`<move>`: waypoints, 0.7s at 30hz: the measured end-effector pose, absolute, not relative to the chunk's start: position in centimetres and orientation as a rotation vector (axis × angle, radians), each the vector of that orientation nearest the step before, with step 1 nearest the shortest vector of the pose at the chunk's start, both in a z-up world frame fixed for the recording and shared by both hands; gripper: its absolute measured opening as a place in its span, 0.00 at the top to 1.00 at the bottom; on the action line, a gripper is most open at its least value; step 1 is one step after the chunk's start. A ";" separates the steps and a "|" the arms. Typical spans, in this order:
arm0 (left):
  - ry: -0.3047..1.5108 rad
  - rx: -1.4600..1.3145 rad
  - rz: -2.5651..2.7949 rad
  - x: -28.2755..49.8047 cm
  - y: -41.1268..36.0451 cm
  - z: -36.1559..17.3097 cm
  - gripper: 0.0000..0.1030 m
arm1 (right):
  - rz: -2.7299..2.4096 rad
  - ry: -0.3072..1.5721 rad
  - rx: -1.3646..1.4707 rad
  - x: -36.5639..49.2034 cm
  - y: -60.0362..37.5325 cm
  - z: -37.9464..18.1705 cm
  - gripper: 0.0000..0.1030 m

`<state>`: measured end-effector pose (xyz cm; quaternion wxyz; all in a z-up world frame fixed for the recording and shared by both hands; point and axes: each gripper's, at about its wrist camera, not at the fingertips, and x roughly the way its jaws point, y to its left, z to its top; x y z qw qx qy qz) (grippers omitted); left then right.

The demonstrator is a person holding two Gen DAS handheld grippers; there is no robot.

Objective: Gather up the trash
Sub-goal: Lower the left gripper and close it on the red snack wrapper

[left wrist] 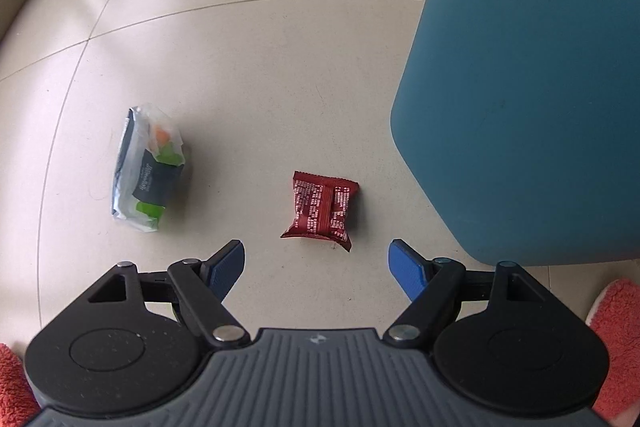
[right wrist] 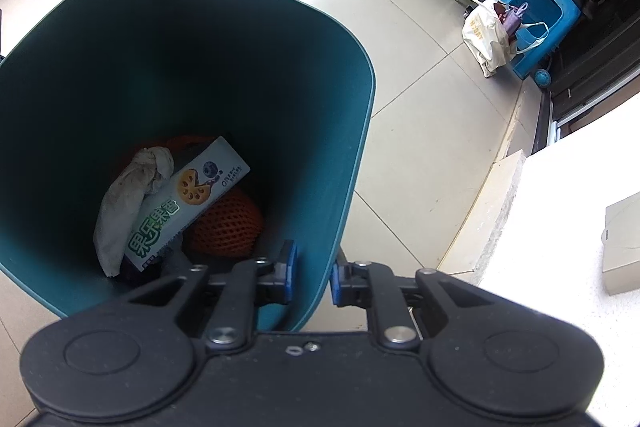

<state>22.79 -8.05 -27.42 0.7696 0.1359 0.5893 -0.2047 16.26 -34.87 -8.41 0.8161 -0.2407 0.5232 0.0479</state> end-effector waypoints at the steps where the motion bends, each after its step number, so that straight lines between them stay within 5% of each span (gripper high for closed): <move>1: 1.290 0.292 -0.444 23.2 -8.1 -28.3 0.23 | 0.102 1.116 -0.519 16.3 -34.8 -8.4 0.84; 18: 1.369 0.290 -0.378 26.7 -10.0 -35.8 0.24 | 0.095 1.130 -0.580 16.9 -34.3 -8.9 0.80; 21: 1.357 0.279 -0.359 27.0 -10.3 -35.6 0.31 | 0.089 1.129 -0.587 16.9 -34.2 -9.0 0.80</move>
